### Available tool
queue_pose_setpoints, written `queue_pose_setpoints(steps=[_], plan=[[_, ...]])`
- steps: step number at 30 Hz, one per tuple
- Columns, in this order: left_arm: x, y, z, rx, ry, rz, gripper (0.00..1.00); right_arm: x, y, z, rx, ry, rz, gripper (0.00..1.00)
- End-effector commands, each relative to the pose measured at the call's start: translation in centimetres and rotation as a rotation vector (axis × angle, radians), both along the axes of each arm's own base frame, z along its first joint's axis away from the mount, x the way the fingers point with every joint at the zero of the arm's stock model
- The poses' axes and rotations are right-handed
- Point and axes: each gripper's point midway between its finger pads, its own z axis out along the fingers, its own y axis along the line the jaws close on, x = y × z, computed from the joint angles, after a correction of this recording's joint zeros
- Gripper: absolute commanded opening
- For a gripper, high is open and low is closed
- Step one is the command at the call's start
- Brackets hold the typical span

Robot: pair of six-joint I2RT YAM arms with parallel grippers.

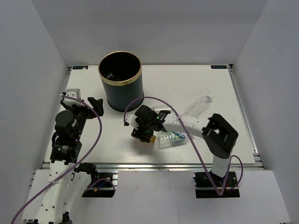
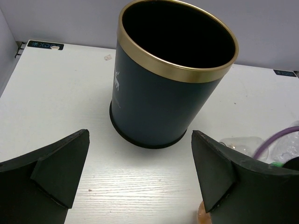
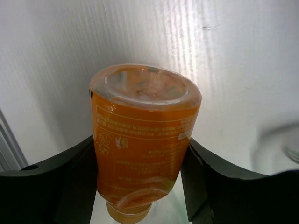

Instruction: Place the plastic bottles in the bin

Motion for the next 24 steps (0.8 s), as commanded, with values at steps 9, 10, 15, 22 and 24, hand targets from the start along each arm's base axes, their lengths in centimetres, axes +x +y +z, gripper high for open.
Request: queue_pose_setpoints(steps=[9, 10, 15, 22, 24], plan=[[-1.0, -0.4, -0.3, 0.027, -0.005, -0.039, 1.0, 10.7, 4.2, 25.7, 0.301, -0.819, 0.031, 0.1], [-1.2, -0.4, -0.1, 0.035, -0.017, -0.039, 1.0, 11.0, 4.4, 27.0, 0.32, -0.861, 0.032, 0.1], [-1.5, -0.2, 0.0, 0.034, -0.029, -0.03, 1.0, 13.5, 5.6, 33.8, 0.429, -0.984, -0.018, 0.07], [-1.5, 0.3, -0.2, 0.035, -0.02, -0.01, 1.0, 16.7, 5.7, 42.0, 0.644, -1.179, -0.111, 0.08], [-1.7, 0.3, 0.0, 0.043, -0.03, -0.01, 1.0, 17.5, 7.2, 42.1, 0.687, -1.179, -0.082, 0.08]])
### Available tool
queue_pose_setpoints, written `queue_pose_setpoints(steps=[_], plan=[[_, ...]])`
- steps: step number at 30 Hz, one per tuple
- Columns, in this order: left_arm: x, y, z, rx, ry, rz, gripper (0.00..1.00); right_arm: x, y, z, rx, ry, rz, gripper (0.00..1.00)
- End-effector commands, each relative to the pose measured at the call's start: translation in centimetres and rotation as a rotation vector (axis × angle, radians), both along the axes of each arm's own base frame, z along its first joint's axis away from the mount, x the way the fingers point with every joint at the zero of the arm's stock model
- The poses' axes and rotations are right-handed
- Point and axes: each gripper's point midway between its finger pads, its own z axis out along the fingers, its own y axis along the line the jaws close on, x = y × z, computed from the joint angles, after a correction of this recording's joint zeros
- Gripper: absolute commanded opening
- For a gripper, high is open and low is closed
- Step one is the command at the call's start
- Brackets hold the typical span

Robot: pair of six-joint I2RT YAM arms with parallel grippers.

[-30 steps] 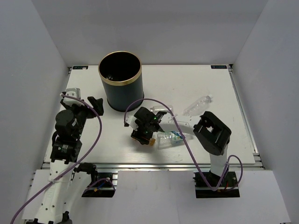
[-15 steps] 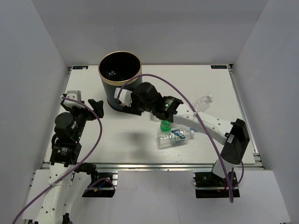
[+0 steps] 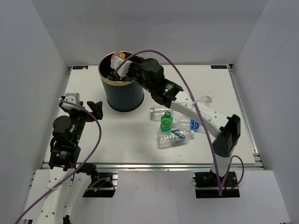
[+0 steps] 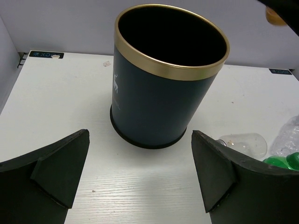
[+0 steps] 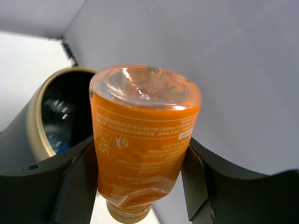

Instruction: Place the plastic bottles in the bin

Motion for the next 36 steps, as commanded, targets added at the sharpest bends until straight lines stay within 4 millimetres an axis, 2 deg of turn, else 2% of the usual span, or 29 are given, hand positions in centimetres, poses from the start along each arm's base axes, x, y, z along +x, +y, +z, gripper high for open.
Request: queue_pose_setpoints(steps=[1, 2, 3, 4, 5, 6, 7, 9, 11, 12, 13, 14, 15, 16, 17, 19, 20, 21, 23, 25, 26, 28, 29, 31, 32, 33, 34, 35, 36], plan=[[-0.2, 0.4, -0.6, 0.018, 0.013, 0.013, 1.0, 2.2, 1.2, 4.3, 0.122, -0.131, 0.031, 0.08], [-0.2, 0.4, -0.6, 0.018, 0.013, 0.013, 1.0, 2.6, 1.6, 5.2, 0.146, -0.144, 0.042, 0.08], [-0.2, 0.5, -0.6, 0.018, 0.013, 0.022, 1.0, 3.2, 2.1, 4.7, 0.154, -0.134, 0.076, 0.08], [-0.2, 0.5, -0.6, 0.018, 0.013, 0.022, 1.0, 4.1, 1.8, 4.8, 0.16, -0.135, 0.077, 0.08], [-0.2, 0.5, -0.6, 0.018, 0.013, 0.022, 1.0, 4.3, 1.6, 6.5, 0.2, -0.15, 0.081, 0.1], [-0.2, 0.5, -0.6, 0.018, 0.013, 0.022, 1.0, 5.0, 2.9, 4.7, 0.191, -0.12, 0.135, 0.14], [0.0, 0.5, -0.9, 0.02, 0.023, 0.022, 1.0, 5.4, 2.6, 6.0, 0.22, -0.129, 0.14, 0.17], [0.0, 0.2, -0.9, 0.028, 0.022, 0.003, 1.0, 6.9, 3.3, 4.5, 0.207, -0.098, 0.156, 0.24], [-0.1, -0.2, -0.9, 0.028, 0.022, -0.02, 1.0, 8.1, 3.1, 3.7, 0.208, -0.083, 0.151, 0.46], [-0.1, -0.7, -0.6, 0.026, 0.01, -0.052, 1.0, 8.4, 3.0, 3.5, 0.212, -0.081, 0.147, 0.52], [-0.2, -1.0, -0.6, 0.037, 0.008, -0.072, 1.0, 9.0, 3.1, 2.6, 0.208, -0.061, 0.145, 0.58], [-0.2, -1.7, -0.5, 0.036, -0.005, -0.108, 1.0, 10.2, 2.6, 1.5, 0.2, -0.038, 0.145, 0.73], [-0.2, -2.0, -0.3, 0.035, -0.015, -0.124, 1.0, 10.2, 2.6, 1.6, 0.211, -0.023, 0.153, 0.75], [-0.2, -2.1, -0.7, 0.035, -0.006, -0.133, 1.0, 11.1, 2.5, 0.3, 0.2, 0.0, 0.146, 0.77], [-0.2, -2.3, -0.7, 0.044, -0.008, -0.145, 1.0, 11.2, 2.6, -0.4, 0.202, 0.039, 0.167, 0.8], [-0.2, -2.3, -0.7, 0.044, -0.008, -0.146, 1.0, 11.5, 2.6, -0.8, 0.201, 0.06, 0.185, 0.83], [-0.3, -2.5, -0.7, 0.044, -0.008, -0.156, 1.0, 11.2, 2.9, -0.7, 0.212, 0.076, 0.207, 0.88], [-0.3, -2.5, -0.7, 0.044, -0.008, -0.156, 1.0, 11.2, 2.9, -1.4, 0.199, 0.1, 0.213, 0.88], [-0.3, -2.6, -0.7, 0.044, -0.008, -0.165, 1.0, 10.9, 3.3, -1.5, 0.194, 0.106, 0.228, 0.9], [-0.3, -2.8, -0.5, 0.044, -0.018, -0.176, 1.0, 10.7, 3.1, -0.9, 0.203, 0.11, 0.231, 0.9], [-0.2, -3.2, -0.7, 0.044, -0.007, -0.198, 1.0, 10.4, 2.7, 0.3, 0.216, 0.095, 0.227, 0.9], [-0.2, -3.8, -0.3, 0.052, -0.027, -0.237, 1.0, 10.4, 2.0, 1.2, 0.222, 0.087, 0.197, 0.9], [-0.5, -4.9, -0.5, 0.051, -0.032, -0.302, 1.0, 9.6, 0.7, 3.7, 0.243, 0.061, 0.189, 0.9], [-0.4, -6.5, -0.7, 0.051, -0.036, -0.398, 0.99, 9.4, -0.6, 4.0, 0.239, 0.079, 0.163, 0.88], [-1.1, -8.1, -0.7, 0.05, -0.042, -0.506, 0.96, 8.2, -1.6, 4.8, 0.229, 0.095, 0.17, 0.87], [-1.1, -8.9, -0.1, 0.038, -0.061, -0.552, 0.94, 7.1, -2.8, 4.6, 0.196, 0.118, 0.178, 0.84], [-1.2, -10.2, -1.4, 0.023, -0.019, -0.638, 0.89, 5.8, -4.6, 6.1, 0.194, 0.11, 0.171, 0.82], [-1.1, -10.5, -1.7, 0.02, -0.005, -0.664, 0.86, 4.9, -5.7, 3.2, 0.141, 0.169, 0.16, 0.81], [-1.1, -11.0, -1.9, -0.002, 0.012, -0.69, 0.82, 4.4, -6.6, 2.2, 0.105, 0.184, 0.152, 0.79]])
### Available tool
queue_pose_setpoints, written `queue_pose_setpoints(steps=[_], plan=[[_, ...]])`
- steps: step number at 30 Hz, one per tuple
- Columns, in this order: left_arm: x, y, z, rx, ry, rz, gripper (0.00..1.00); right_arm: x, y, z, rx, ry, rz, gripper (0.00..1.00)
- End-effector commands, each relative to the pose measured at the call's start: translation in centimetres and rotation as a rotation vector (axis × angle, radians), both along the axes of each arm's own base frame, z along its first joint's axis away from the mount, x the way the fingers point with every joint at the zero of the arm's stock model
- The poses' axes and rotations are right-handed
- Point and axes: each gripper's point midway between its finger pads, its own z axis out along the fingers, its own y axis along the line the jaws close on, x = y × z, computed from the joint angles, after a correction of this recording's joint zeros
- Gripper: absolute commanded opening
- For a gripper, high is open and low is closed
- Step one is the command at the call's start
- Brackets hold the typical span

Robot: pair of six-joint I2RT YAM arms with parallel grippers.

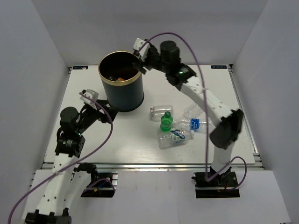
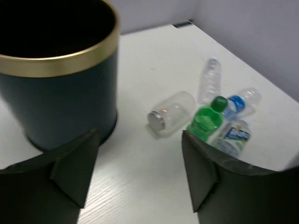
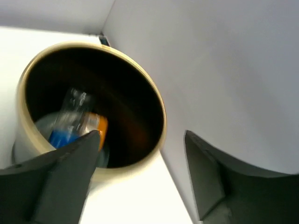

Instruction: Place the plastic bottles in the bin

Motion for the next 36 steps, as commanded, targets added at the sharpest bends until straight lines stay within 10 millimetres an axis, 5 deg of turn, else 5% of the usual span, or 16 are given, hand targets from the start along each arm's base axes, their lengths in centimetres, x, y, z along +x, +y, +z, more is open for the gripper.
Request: queue_pose_setpoints(steps=[1, 2, 3, 4, 5, 6, 8, 9, 11, 12, 14, 15, 19, 23, 29, 36], plan=[[-1.0, -3.5, -0.4, -0.025, 0.022, -0.237, 0.78, -4.9, -7.2, 6.3, 0.01, -0.067, -0.054, 0.75], [-0.5, -3.8, -0.7, -0.025, 0.048, -0.251, 0.7, -4.8, -8.0, 0.6, -0.077, 0.028, -0.071, 0.72], [-0.6, -4.3, -1.2, -0.033, 0.074, -0.277, 0.67, -6.3, -10.7, 3.1, -0.046, -0.004, -0.115, 0.69], [-0.5, -4.5, -0.8, -0.046, 0.08, -0.289, 0.64, -5.8, -12.8, 1.6, -0.069, 0.049, -0.211, 0.67], [-0.6, -5.0, -0.8, -0.052, 0.093, -0.312, 0.62, -6.0, -13.9, -2.8, -0.132, 0.128, -0.243, 0.67], [-0.5, -5.6, -1.2, -0.059, 0.118, -0.338, 0.61, -6.9, -16.6, -1.1, -0.099, 0.105, -0.325, 0.67], [-0.5, -6.3, -1.0, -0.064, 0.142, -0.36, 0.61, -6.6, -20.3, -4.8, -0.099, 0.203, -0.47, 0.65], [-0.6, -7.0, -1.3, -0.068, 0.164, -0.374, 0.61, -8.1, -22.3, -6.5, -0.101, 0.23, -0.516, 0.67], [-0.3, -8.2, -2.1, -0.07, 0.219, -0.4, 0.62, -9.2, -24.7, -6.7, -0.021, 0.279, -0.585, 0.75], [0.0, -8.7, -2.3, -0.065, 0.232, -0.398, 0.67, -10.0, -25.2, -10.1, -0.052, 0.343, -0.596, 0.77], [-0.3, -11.1, -4.3, -0.042, 0.312, -0.459, 0.76, -11.6, -26.1, -9.9, 0.017, 0.368, -0.59, 0.83], [-0.2, -12.0, -4.5, -0.034, 0.314, -0.465, 0.83, -12.4, -26.4, -12.3, -0.001, 0.419, -0.593, 0.84], [-0.6, -15.9, -5.3, -0.019, 0.302, -0.49, 1.0, -14.4, -27.7, -13.1, 0.058, 0.465, -0.6, 0.88], [-1.1, -20.0, -8.5, 0.075, 0.327, -0.447, 1.0, -15.4, -29.1, -13.4, 0.119, 0.479, -0.631, 0.9], [0.6, -20.1, -11.1, 0.124, 0.157, -0.241, 1.0, -16.8, -30.7, -13.0, 0.15, 0.461, -0.647, 0.9], [1.9, -21.9, -14.2, 0.211, 0.092, -0.149, 1.0, -17.7, -30.1, -13.2, 0.161, 0.47, -0.583, 0.9]])
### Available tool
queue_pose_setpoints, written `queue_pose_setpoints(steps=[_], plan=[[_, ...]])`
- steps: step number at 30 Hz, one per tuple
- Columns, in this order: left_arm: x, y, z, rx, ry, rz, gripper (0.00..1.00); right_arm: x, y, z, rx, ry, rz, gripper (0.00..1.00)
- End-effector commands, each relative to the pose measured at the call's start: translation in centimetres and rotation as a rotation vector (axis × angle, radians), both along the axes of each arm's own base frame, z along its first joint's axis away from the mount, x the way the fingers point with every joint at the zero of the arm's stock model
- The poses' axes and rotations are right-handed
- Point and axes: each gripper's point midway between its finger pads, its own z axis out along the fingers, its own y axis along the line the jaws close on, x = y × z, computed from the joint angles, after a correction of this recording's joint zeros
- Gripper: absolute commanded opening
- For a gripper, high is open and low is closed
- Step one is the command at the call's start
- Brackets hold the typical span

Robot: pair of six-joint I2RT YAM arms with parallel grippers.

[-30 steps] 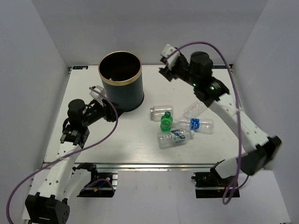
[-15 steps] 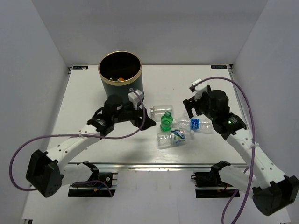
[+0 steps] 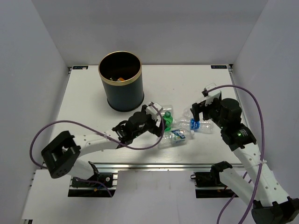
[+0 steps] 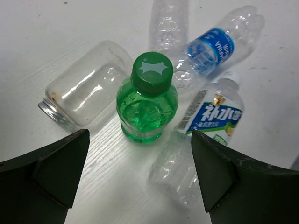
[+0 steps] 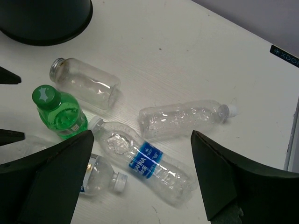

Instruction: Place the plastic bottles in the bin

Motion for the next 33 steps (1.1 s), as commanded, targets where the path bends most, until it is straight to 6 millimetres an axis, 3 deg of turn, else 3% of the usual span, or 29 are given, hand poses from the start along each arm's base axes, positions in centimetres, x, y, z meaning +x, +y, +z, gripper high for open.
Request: queue_pose_setpoints(steps=[1, 15, 17, 18, 19, 21, 23, 25, 27, 28, 32, 33], plan=[[1.7, -0.7, 0.5, -0.011, -0.115, 0.079, 1.0, -0.3, 0.5, 0.5, 0.033, -0.013, 0.029, 0.9], [3.2, -6.1, -0.8, -0.02, -0.108, 0.019, 1.0, -0.7, 0.7, 0.0, 0.02, -0.015, 0.059, 0.9], [3.7, -6.6, -1.3, -0.012, -0.106, 0.029, 0.93, -0.8, 0.5, 0.1, 0.022, -0.019, 0.056, 0.9], [3.6, -6.4, -2.3, 0.01, -0.082, 0.03, 0.84, -0.9, 0.6, 0.3, 0.025, -0.027, 0.059, 0.9], [3.8, -6.8, -1.6, -0.002, -0.09, 0.031, 0.78, -1.0, 0.5, 0.2, 0.025, -0.028, 0.058, 0.9], [3.6, -6.8, -2.3, 0.013, -0.077, 0.02, 0.65, -1.1, 0.4, 0.1, 0.021, -0.03, 0.059, 0.9], [3.6, -6.8, -2.4, 0.023, -0.071, 0.02, 0.41, -1.2, 0.4, 0.2, 0.021, -0.032, 0.061, 0.9], [3.5, -6.7, -1.2, 0.013, -0.077, 0.02, 0.23, -1.2, 0.3, 0.4, 0.025, -0.04, 0.059, 0.9], [3.7, -6.8, 0.6, 0.001, -0.107, 0.016, 0.12, -1.3, 0.2, 0.5, 0.025, -0.044, 0.058, 0.9], [3.6, -6.6, 2.6, -0.024, -0.132, 0.015, 0.06, -1.3, 0.2, 0.5, 0.025, -0.047, 0.055, 0.9], [5.4, -5.3, 9.1, -0.044, -0.22, 0.1, 0.0, -1.5, -0.3, 0.3, 0.012, -0.056, 0.038, 0.86], [6.2, -4.5, 13.0, -0.08, -0.271, 0.147, 0.0, -1.6, -0.3, 0.4, 0.008, -0.062, 0.043, 0.85]])
